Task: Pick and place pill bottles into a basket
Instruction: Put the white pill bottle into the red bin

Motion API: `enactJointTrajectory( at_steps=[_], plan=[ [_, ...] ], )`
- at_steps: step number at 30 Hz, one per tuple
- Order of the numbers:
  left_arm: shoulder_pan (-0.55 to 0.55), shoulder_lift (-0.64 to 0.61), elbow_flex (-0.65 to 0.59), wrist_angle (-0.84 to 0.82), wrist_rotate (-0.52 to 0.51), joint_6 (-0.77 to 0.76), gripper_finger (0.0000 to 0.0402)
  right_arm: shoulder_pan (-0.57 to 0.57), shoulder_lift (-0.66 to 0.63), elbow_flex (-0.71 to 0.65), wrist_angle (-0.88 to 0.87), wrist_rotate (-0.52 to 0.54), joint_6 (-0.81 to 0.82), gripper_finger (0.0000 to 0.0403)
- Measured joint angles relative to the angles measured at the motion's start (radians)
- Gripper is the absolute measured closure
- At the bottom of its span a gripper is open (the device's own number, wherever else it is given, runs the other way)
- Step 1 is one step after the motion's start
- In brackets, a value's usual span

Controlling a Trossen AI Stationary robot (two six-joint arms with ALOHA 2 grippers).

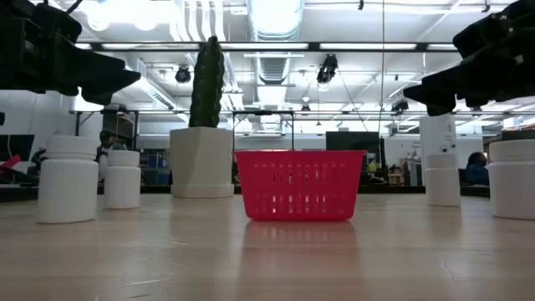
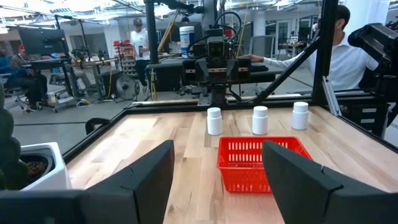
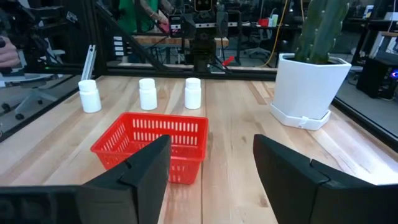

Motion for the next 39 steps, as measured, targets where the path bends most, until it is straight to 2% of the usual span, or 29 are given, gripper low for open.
enactJointTrajectory(
  at_steps=[24, 27, 37, 39],
  plan=[
    [0.000, 0.000, 0.000, -0.002, 0.000, 0.000, 0.0175, 0.000, 0.012, 0.001, 0.060, 0.000, -0.034, 0.0184],
    [0.000, 0.000, 0.000, -0.002, 0.000, 0.000, 0.0175, 0.000, 0.019, 0.041, 0.001, 0.001, -0.038, 0.0184],
    [0.000, 0.000, 0.000, -0.006, 0.000, 0.000, 0.0175, 0.000, 0.082, 0.254, -0.380, 0.056, -0.084, 0.0184],
    [0.000, 0.000, 0.000, -0.008, 0.000, 0.000, 0.0175, 0.000, 0.099, 0.280, -0.388, 0.058, -0.082, 0.0184]
  ],
)
